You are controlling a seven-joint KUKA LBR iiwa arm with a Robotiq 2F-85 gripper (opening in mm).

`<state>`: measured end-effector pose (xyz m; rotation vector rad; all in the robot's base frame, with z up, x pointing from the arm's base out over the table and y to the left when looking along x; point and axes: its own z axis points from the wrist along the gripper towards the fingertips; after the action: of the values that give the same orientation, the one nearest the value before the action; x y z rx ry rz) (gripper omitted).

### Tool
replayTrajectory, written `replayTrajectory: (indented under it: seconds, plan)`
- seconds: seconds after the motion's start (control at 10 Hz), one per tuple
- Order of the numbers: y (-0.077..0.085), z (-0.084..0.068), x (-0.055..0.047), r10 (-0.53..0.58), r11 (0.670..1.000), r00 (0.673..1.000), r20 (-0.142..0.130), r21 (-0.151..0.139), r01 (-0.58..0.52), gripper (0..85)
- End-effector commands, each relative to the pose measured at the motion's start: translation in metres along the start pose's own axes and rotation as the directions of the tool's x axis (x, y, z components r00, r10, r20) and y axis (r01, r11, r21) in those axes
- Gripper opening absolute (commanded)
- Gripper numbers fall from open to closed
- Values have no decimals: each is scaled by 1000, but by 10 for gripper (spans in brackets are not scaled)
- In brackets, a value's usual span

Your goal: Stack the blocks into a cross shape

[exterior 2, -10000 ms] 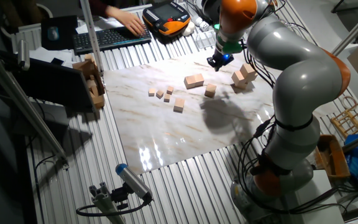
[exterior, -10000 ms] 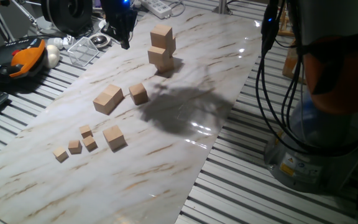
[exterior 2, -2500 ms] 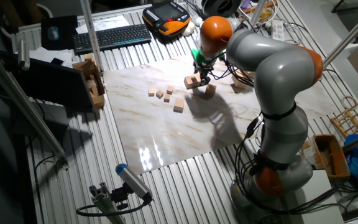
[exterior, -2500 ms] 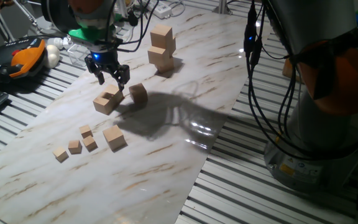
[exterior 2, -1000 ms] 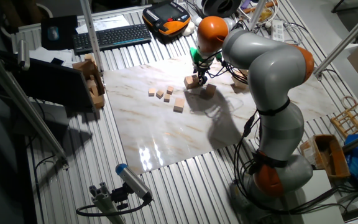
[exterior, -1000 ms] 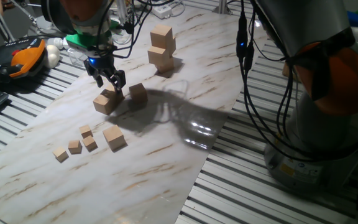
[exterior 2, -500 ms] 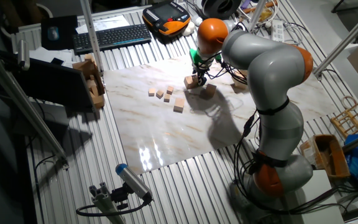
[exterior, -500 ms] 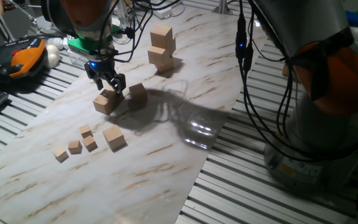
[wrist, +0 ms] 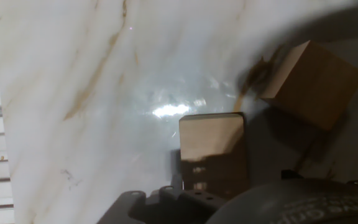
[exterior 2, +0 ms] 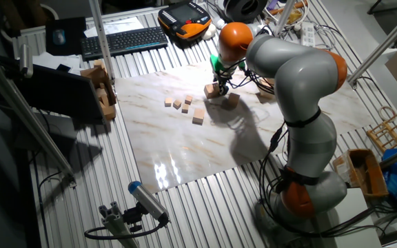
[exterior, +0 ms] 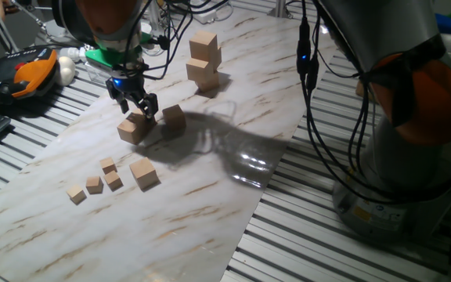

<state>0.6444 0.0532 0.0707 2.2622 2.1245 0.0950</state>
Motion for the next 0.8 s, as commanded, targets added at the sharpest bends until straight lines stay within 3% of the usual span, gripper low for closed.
replayTrajectory:
  seconds: [0.0, 0.2, 0.4, 0.5, 0.7]
  plan:
    - [1, -1, 0, -5, 1000, 1000, 5, 8, 5, 850]
    - [3, -3, 0, -17, 1000, 1000, 6, 15, 17, 850]
    - [4, 4, -1, -26, 1000, 1000, 1, 8, 26, 850]
    - [5, 7, -1, -29, 1000, 1000, 1, 8, 29, 680]
    - [5, 9, -2, -29, 999, 1000, 2, 14, 29, 680]
